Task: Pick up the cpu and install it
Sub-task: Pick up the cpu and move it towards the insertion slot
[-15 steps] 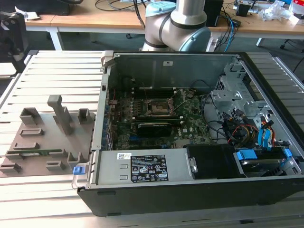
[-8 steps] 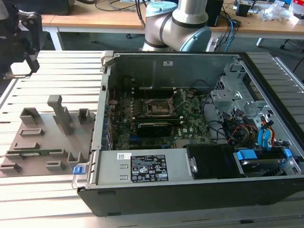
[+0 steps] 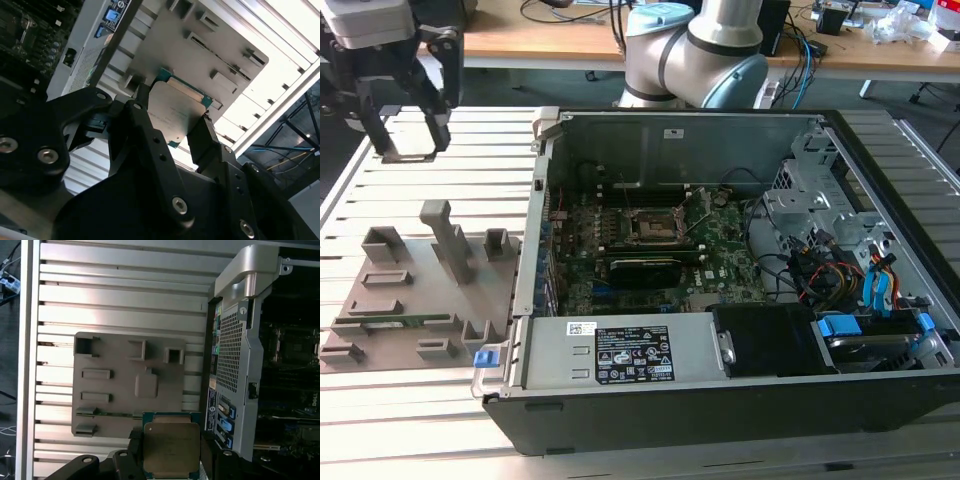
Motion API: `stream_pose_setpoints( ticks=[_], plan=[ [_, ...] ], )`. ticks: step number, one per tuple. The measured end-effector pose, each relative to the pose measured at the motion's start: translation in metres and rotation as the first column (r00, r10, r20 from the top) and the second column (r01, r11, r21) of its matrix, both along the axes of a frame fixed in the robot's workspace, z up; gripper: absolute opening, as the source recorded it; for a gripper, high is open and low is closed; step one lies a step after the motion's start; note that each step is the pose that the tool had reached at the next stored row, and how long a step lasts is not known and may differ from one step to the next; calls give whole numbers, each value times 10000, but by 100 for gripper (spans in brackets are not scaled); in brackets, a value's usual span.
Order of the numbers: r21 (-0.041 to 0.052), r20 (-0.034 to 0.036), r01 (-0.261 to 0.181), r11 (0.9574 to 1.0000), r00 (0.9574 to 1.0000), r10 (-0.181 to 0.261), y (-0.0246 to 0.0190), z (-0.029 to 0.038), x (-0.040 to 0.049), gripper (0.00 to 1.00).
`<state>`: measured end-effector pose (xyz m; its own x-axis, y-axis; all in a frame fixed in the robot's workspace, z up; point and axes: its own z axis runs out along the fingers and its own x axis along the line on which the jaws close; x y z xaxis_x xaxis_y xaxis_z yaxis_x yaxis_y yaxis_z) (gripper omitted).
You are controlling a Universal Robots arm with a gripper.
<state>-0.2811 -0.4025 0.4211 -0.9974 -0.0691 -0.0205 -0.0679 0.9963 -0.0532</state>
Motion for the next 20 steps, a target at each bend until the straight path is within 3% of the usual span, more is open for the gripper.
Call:
stream_pose_setpoints(
  ticks=[20],
  plan=[
    [-148,-83,0,9999,10000,-1,77,0,890,55]
  ],
)
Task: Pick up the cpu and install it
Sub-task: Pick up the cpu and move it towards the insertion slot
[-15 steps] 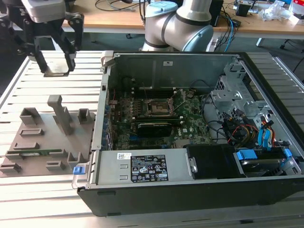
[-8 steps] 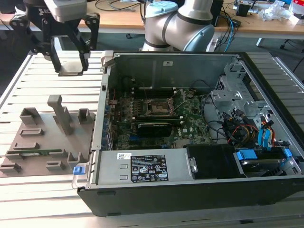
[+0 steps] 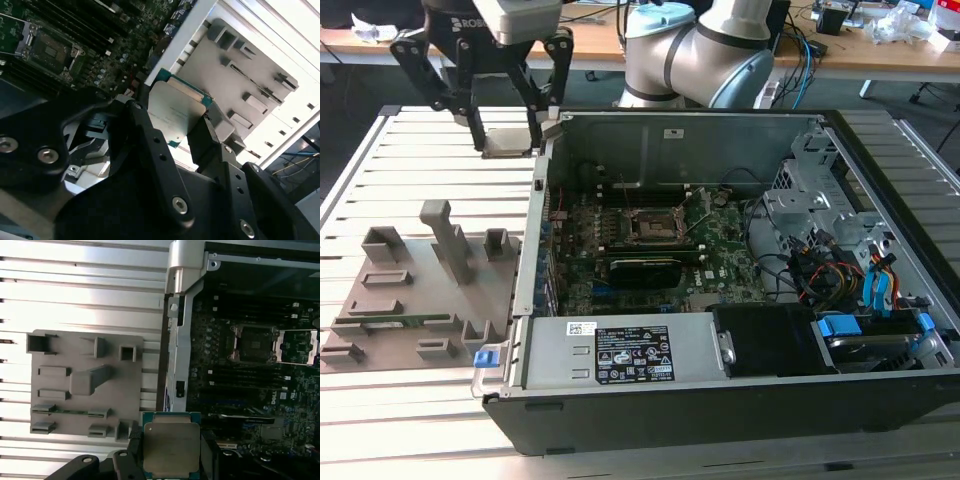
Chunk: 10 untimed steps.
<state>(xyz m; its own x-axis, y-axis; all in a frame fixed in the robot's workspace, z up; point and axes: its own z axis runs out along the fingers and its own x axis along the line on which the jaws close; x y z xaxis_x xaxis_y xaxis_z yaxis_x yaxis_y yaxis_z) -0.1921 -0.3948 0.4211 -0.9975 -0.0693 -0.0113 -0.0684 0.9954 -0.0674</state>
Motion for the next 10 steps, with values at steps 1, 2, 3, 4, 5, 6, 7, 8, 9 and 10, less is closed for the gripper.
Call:
stream_pose_setpoints(
  ticks=[1,2,3,4,5,6,7,8,9,10],
  plan=[
    [-2,-12,0,10000,10000,0,6,0,82,55],
    [-3,-18,1,10000,10000,-1,8,0,116,55],
    [-4,-23,1,10000,10000,-1,10,0,146,55],
    [-5,-37,-1,10000,10000,1,17,0,232,55],
    [-5,-45,0,10000,10000,0,21,0,276,55],
    [-5,-52,1,10000,10000,-1,24,0,327,55],
    [-6,-54,-1,10000,10000,1,26,0,362,55],
    [-6,-56,-1,10000,10000,1,27,0,400,55],
    [-8,-56,1,10000,10000,-1,29,0,452,55],
    [-9,-56,1,10000,10000,-1,29,0,479,55]
  ],
)
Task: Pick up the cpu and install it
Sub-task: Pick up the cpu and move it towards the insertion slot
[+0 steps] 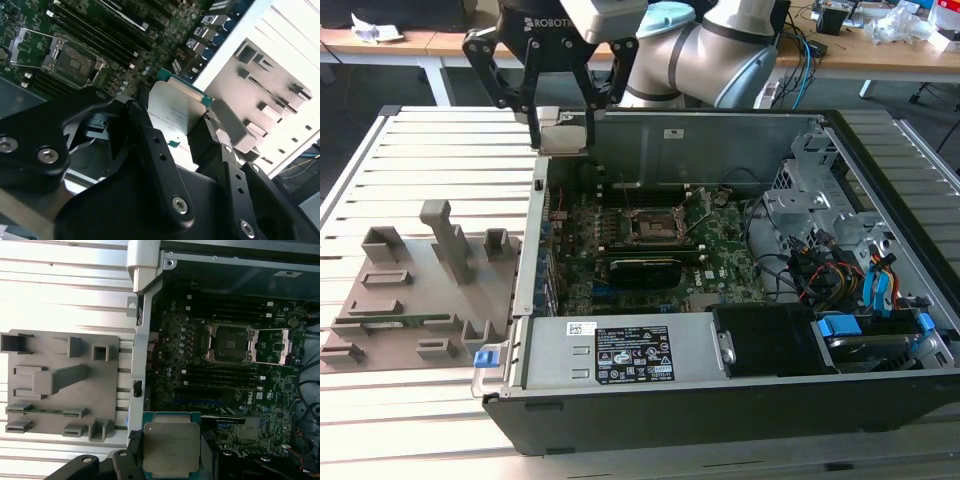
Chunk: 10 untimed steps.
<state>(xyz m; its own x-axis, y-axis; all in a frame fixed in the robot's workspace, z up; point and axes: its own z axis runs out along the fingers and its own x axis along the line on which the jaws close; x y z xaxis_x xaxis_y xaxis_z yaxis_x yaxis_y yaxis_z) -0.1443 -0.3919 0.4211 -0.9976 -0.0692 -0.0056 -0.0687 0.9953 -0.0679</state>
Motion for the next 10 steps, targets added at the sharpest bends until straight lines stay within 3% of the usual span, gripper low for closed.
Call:
stream_pose_setpoints(
  ticks=[10],
  plan=[
    [-3,-6,-2,10000,10000,2,5,0,378,55]
  ],
)
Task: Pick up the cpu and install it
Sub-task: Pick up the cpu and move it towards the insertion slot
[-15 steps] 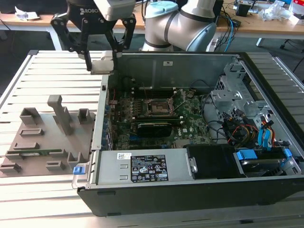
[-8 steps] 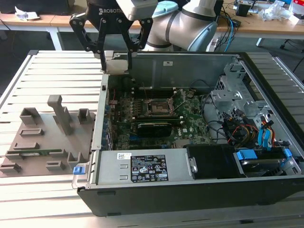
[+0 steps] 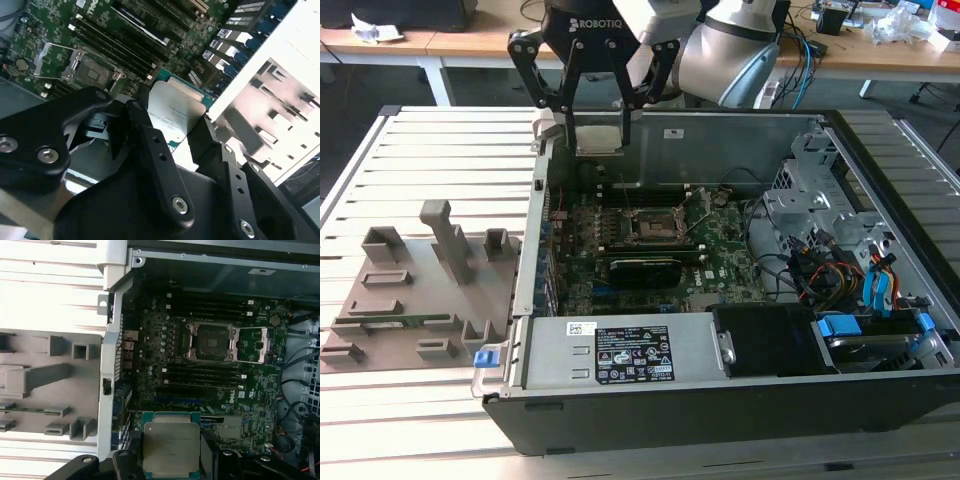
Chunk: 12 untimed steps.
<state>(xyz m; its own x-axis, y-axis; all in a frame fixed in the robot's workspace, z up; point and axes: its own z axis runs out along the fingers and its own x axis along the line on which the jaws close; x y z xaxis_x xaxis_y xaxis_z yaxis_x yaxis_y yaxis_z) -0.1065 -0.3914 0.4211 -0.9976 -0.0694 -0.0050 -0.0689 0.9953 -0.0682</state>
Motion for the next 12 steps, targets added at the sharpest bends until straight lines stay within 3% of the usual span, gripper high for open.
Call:
stream_pose_setpoints(
  ticks=[3,12],
  plan=[
    [0,-4,-1,10000,10000,1,5,0,150,55],
    [-1,-8,2,10000,10000,-2,12,0,386,55]
  ],
)
